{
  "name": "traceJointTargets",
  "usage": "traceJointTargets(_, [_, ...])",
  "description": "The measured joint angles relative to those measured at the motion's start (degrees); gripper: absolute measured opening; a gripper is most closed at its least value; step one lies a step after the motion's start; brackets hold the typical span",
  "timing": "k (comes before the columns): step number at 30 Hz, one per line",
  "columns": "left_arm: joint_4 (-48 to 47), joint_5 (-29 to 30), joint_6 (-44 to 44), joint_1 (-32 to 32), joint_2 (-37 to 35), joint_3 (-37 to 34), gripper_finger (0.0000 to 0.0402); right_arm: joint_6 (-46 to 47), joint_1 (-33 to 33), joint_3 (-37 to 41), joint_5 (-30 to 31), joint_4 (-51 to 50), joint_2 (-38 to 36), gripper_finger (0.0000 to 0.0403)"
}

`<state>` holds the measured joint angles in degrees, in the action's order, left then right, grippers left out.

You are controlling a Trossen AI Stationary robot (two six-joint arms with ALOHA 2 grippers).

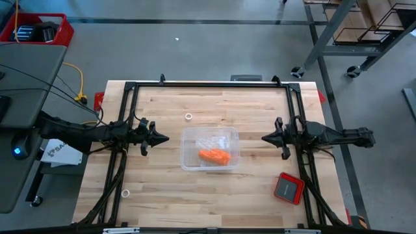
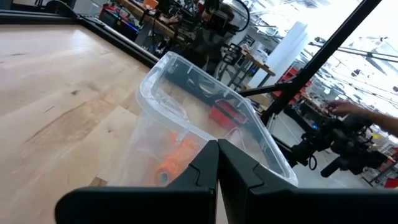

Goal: Roll bandage
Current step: Return to Home position

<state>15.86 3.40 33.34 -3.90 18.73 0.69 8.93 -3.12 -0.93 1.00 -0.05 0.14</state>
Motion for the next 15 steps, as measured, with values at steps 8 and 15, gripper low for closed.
traceJointTargets(8, [-8.6, 0.0, 0.0, 0.0, -12.2, 0.0, 0.0001, 0.0, -1.2, 0.0, -0.1, -0.1, 0.7, 0.0])
traceJointTargets(15, [-10.3, 0.0, 0.0, 0.1, -18.6, 0.0, 0.0001, 0.0, -1.2, 0.0, -0.2, -0.1, 0.8, 0.0])
